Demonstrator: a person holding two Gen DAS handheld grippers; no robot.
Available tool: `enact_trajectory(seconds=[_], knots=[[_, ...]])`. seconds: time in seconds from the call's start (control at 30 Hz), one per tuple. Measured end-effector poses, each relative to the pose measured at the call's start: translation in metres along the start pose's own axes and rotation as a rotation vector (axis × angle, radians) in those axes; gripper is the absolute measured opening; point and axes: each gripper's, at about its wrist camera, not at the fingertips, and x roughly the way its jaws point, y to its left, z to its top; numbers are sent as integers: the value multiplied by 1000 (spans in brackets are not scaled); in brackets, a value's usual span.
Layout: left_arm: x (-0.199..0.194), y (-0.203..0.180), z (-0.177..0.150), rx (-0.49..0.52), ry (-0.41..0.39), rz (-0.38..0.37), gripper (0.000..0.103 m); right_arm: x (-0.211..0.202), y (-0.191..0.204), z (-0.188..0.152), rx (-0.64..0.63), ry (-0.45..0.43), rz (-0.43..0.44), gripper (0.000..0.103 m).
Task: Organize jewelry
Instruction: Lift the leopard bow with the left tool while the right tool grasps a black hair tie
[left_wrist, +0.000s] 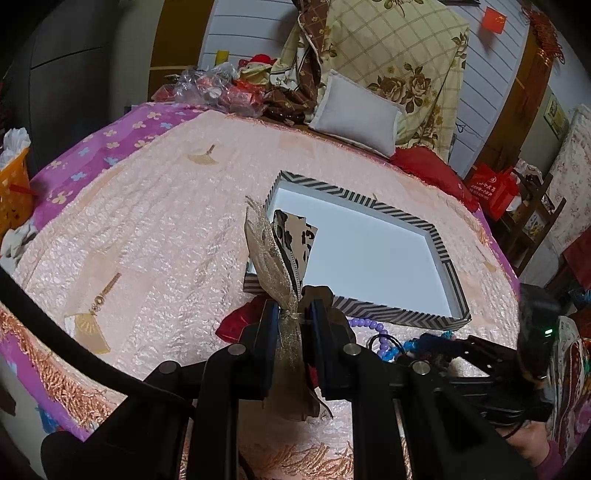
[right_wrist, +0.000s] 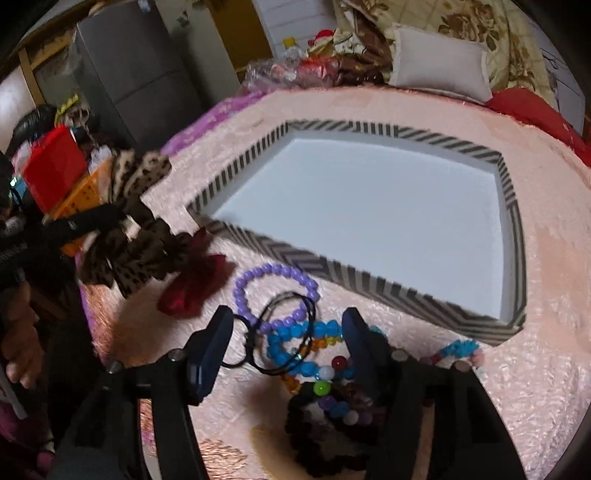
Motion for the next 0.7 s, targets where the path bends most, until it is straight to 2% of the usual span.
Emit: enact_trajectory(seconds=[0.03,0.1,0.17,0.27,0.43,0.47,0.5,0.57,0.7], knots=[[2,0,0,1,3,1,10,5,0,0,-4,5,-9,57],[3,0,-1,1,7,0,10,6,-2,2,-2,-10,-10,36],[4,1,-1,2,10,-1,10,8,-5,5,17,-5,4,35],[5,1,-2,1,11,0,10,10,-6,11,-5,3,-26,35],[8,0,-3,-2,18,-1,10,27,6,14,-102,70,-60,34],[9,0,-4,-1,19,-1,10,29,8,13,-123,80,-72,27],[9,-1,-4,1,20,-1,10,30,10,13,-137,86,-74,14],[8,-1,-4,5,19,-2,10,27,12,12,-143,83,-79,4],[6,-1,-2,8,15,-6,10,5,5,11,-66,18,-1,4]])
